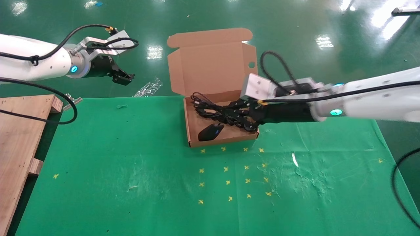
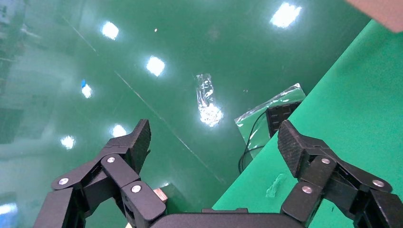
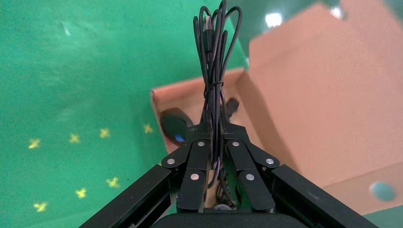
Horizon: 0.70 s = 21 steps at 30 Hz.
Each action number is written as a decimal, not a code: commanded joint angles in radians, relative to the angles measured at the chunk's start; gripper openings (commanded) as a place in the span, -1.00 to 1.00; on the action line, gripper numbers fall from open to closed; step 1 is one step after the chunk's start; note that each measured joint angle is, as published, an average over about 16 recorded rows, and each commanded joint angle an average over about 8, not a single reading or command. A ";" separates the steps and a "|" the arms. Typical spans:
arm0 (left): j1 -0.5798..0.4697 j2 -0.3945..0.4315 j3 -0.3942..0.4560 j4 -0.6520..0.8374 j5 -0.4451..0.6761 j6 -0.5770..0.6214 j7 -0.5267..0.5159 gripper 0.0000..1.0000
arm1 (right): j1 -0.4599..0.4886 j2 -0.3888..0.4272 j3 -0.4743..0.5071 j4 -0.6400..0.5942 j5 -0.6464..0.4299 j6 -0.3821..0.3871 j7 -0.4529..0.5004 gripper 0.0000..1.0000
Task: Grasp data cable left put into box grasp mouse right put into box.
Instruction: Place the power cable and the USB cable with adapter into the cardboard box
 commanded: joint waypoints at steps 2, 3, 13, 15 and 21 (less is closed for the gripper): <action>-0.001 0.003 -0.002 0.009 -0.007 -0.001 0.011 1.00 | 0.004 -0.044 -0.019 -0.086 -0.033 0.033 -0.046 -0.42; -0.002 0.003 -0.002 0.012 -0.009 -0.002 0.013 1.00 | 0.006 -0.051 -0.023 -0.108 -0.040 0.040 -0.062 -0.17; -0.004 0.002 -0.004 0.021 -0.015 -0.003 0.018 1.00 | 0.010 -0.070 -0.032 -0.167 -0.056 0.056 -0.095 1.00; -0.004 0.003 -0.004 0.020 -0.014 -0.003 0.018 1.00 | 0.010 -0.068 -0.031 -0.161 -0.055 0.055 -0.093 1.00; -0.003 0.003 -0.004 0.016 -0.012 -0.003 0.017 1.00 | 0.010 -0.060 -0.028 -0.146 -0.051 0.050 -0.087 1.00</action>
